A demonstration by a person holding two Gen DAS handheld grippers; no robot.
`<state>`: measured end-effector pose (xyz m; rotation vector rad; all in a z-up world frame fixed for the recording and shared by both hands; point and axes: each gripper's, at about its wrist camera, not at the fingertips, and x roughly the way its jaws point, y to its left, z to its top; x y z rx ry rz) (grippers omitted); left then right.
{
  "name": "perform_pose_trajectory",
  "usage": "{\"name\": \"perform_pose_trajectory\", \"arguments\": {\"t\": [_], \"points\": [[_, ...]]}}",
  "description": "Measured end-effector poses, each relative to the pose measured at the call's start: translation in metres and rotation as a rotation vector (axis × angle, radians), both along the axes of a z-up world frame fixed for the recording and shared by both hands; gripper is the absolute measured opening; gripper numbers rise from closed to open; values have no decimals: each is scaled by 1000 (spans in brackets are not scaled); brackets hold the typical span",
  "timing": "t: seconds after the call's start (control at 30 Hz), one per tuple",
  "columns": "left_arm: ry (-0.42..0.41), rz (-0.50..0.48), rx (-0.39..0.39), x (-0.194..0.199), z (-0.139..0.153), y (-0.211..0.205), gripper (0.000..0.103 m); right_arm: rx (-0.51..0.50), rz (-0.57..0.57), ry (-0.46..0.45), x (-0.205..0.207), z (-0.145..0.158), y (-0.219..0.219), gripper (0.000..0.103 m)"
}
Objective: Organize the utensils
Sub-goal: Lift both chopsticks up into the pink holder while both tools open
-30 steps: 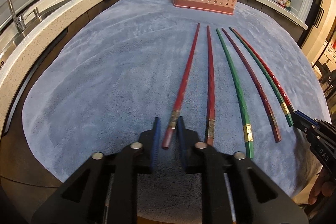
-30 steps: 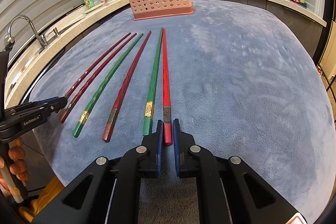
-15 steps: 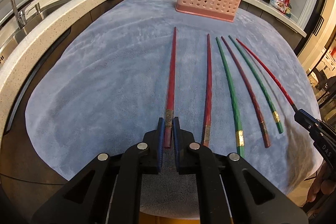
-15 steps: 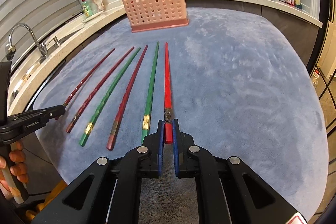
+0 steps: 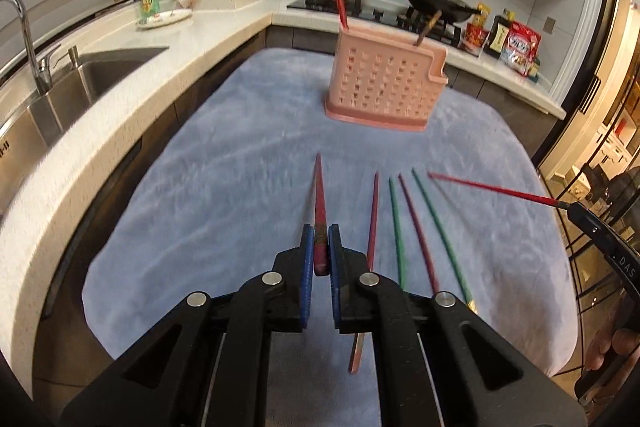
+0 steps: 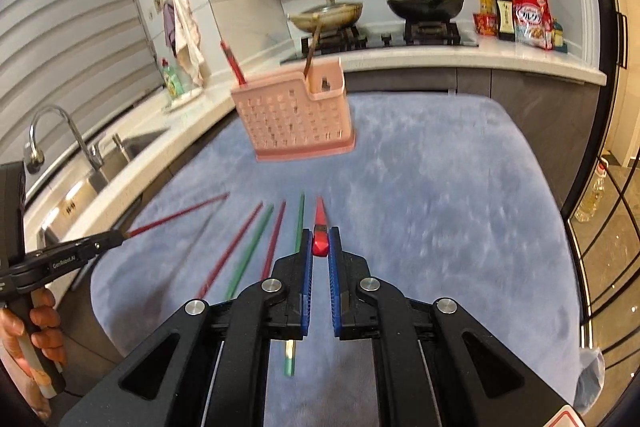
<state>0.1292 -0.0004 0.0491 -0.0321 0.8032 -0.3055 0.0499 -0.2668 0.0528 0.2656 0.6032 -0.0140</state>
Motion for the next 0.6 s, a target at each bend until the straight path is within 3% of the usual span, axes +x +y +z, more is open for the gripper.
{"name": "perform_pose_trajectory", "arguments": {"t": [0.23, 0.6], "points": [[-74, 2, -7, 36, 43, -10, 7, -13, -15, -110, 33, 52, -17, 7], [-176, -3, -37, 89, 111, -26, 7, 17, -6, -218, 84, 109, -33, 7]]}}
